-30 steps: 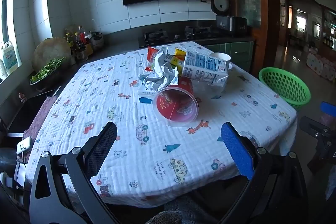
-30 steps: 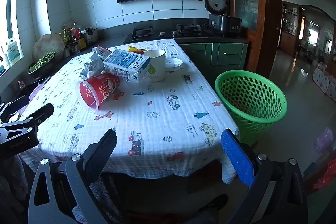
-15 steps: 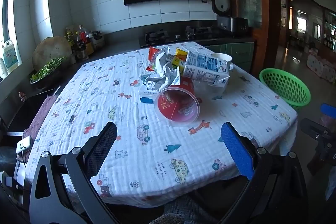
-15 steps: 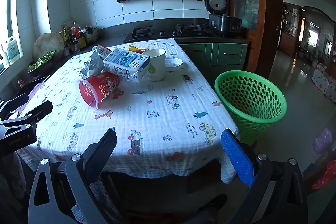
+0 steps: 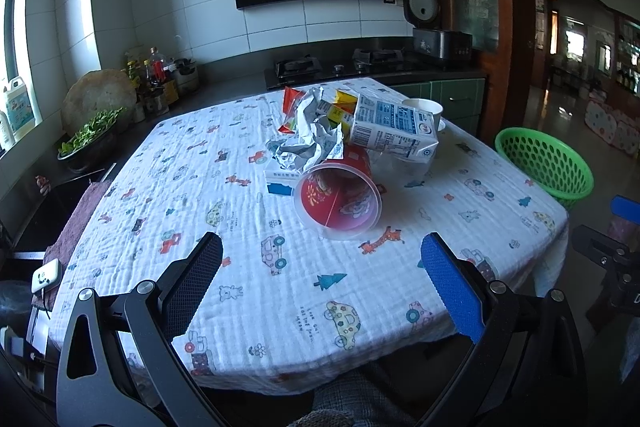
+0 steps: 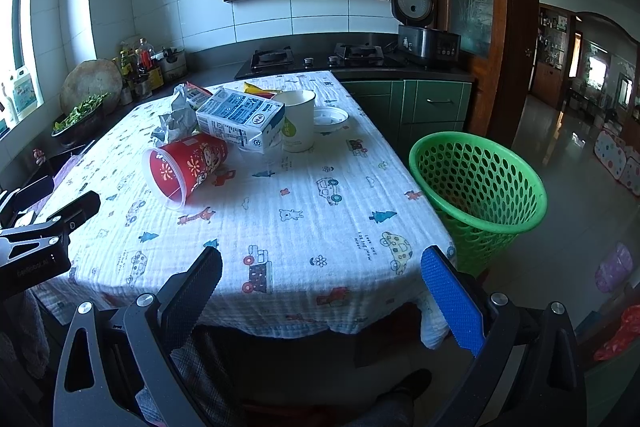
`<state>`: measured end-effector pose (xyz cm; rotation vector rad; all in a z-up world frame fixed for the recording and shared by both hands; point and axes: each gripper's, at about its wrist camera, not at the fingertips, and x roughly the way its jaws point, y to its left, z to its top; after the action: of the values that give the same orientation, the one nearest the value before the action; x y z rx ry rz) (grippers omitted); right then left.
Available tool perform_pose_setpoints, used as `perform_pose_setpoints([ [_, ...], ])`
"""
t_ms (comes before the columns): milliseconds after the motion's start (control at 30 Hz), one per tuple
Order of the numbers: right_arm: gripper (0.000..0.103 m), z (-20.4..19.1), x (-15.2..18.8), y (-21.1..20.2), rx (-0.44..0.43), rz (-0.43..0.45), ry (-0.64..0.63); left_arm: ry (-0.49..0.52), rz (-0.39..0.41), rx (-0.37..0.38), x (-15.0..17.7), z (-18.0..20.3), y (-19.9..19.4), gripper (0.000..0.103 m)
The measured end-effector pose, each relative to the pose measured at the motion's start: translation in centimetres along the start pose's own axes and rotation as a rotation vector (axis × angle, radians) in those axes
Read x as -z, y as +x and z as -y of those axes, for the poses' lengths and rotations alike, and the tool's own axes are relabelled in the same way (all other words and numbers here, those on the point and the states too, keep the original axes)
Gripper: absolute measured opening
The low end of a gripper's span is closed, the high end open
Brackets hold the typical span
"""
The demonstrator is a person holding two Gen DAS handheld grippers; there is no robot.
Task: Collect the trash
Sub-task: 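Move both tools toward the crumpled foil wrapper on the table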
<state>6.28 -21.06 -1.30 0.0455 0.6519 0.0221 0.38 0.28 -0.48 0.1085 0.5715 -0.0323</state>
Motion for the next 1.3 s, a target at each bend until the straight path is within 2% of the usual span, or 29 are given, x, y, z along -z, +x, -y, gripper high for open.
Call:
perform_pose_setpoints([
  [1300, 0.097, -0.9, -0.8, 2.0, -0.007, -0.018, -0.030, 0.007, -0.031, -0.030, 0.0, -0.3, 2.4, 0.098],
])
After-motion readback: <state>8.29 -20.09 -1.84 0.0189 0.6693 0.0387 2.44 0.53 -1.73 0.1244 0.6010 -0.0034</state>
